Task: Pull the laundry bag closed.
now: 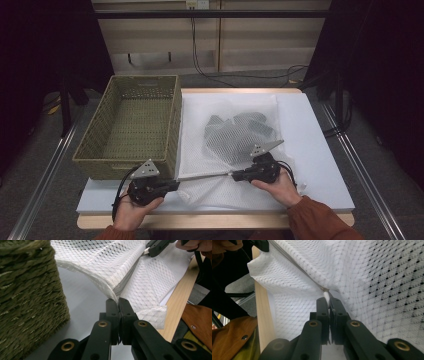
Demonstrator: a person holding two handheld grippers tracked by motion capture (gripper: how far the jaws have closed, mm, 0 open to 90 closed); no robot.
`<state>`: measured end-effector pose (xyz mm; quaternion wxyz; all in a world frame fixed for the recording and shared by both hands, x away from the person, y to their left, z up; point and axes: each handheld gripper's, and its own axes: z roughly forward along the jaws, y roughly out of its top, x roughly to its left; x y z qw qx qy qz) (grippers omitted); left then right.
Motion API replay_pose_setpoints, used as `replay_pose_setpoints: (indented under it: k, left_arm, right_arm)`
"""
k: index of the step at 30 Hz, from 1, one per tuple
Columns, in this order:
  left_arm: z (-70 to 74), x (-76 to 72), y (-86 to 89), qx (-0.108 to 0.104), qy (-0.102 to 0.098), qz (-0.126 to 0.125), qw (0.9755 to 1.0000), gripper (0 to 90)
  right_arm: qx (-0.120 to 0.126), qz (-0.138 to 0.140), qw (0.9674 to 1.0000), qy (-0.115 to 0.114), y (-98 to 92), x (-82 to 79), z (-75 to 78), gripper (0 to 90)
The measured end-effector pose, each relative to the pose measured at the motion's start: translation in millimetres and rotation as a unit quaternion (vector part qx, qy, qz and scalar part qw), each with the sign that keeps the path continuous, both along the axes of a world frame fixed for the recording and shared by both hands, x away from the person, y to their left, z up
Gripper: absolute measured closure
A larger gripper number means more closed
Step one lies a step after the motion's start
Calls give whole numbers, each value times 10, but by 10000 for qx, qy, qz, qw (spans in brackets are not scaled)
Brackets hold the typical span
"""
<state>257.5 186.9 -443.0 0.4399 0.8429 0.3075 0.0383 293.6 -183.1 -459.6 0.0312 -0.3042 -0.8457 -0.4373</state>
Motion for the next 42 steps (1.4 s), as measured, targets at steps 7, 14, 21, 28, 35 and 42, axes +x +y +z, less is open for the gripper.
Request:
replay_pose_setpoints:
  k: [7,14,21,28,35,42]
  left_arm:
    - [5,-7,-7,-2,3,-17,10000,882]
    - [1,-8,2,-26,13,-22,10000,882]
    - [4,-12,0,-8,-1,-25,10000,882]
    - [1,-13,-6,-4,0,-39,10000,882]
    - [0,-14,3,8,5,-15,10000,883]
    - [3,16,96,-50,39,195,9998,883]
  right_arm:
    - [24,-16,10000,-15,-24,-20,-9,872]
    - [-22,-123,9999,-13,-138,-61,-23,872]
    - [-33,-172,9998,-36,-184,-101,-14,872]
    - [-6,-226,9997,-65,-243,-121,3,871]
    - [12,-275,9996,-54,-285,-193,4,871]
    - [-75,-501,9987,-53,-392,-238,-8,900]
